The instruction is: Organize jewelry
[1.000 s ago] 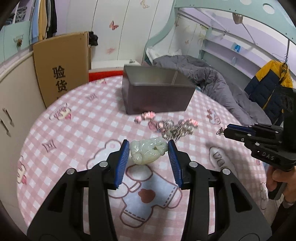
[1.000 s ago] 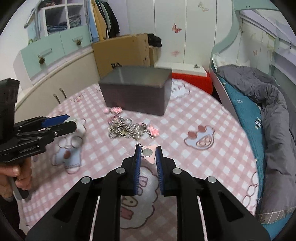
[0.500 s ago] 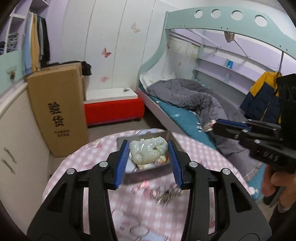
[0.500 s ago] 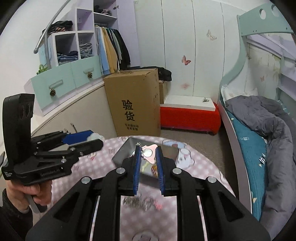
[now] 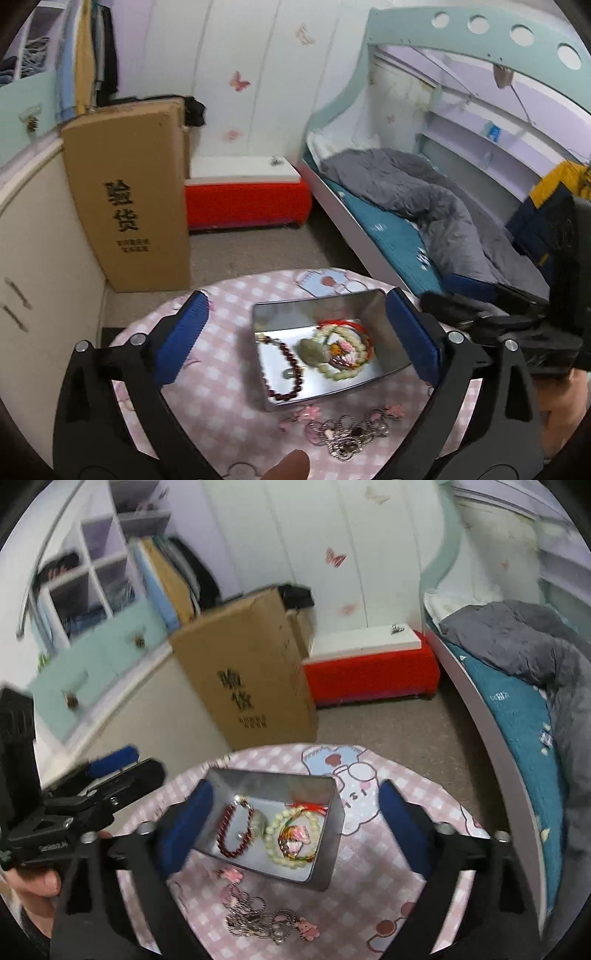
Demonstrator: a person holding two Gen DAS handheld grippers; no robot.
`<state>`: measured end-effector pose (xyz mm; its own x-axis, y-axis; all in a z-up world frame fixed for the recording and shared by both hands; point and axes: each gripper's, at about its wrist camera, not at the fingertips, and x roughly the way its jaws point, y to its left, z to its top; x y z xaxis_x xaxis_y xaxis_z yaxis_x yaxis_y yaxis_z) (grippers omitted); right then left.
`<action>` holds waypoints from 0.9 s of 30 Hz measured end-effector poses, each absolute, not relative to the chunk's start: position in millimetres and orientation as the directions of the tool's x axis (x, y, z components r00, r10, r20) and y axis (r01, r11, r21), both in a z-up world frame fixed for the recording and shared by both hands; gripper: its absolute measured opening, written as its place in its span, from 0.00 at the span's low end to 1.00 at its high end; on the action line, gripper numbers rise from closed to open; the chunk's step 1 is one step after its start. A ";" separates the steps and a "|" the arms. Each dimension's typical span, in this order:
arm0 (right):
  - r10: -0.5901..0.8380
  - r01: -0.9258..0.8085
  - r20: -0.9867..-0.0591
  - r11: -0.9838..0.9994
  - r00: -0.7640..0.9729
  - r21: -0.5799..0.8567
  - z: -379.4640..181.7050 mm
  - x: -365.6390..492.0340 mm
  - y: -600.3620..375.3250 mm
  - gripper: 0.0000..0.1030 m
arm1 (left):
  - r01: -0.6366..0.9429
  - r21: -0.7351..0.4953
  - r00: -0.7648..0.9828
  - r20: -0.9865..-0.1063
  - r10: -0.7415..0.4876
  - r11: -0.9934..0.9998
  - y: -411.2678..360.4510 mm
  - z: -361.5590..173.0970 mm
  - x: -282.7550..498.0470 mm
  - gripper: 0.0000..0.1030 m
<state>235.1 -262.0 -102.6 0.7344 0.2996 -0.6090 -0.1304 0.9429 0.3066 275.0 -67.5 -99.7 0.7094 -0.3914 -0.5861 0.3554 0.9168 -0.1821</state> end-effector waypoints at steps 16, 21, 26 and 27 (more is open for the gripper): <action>0.229 -0.071 -0.478 0.943 0.848 0.326 -62.5 131.0 -290.0 0.93 | 0.283 -0.084 0.832 -0.474 -0.288 0.955 -30.0 -69.3 169.4 0.92; 0.208 -0.076 -0.450 0.953 0.868 0.294 -55.0 102.4 -283.5 0.93 | 0.276 -0.070 0.849 -0.449 -0.277 0.959 -22.6 -65.3 144.0 0.92; 0.181 -0.070 -0.431 0.963 0.884 0.261 -51.5 80.8 -276.3 0.93 | 0.262 -0.087 0.848 -0.454 -0.273 0.961 -13.4 -70.0 128.5 0.92; 0.171 -0.066 -0.430 0.966 0.887 0.248 -52.4 75.4 -274.2 0.93 | 0.259 -0.089 0.847 -0.458 -0.270 0.962 -11.2 -72.7 126.0 0.92</action>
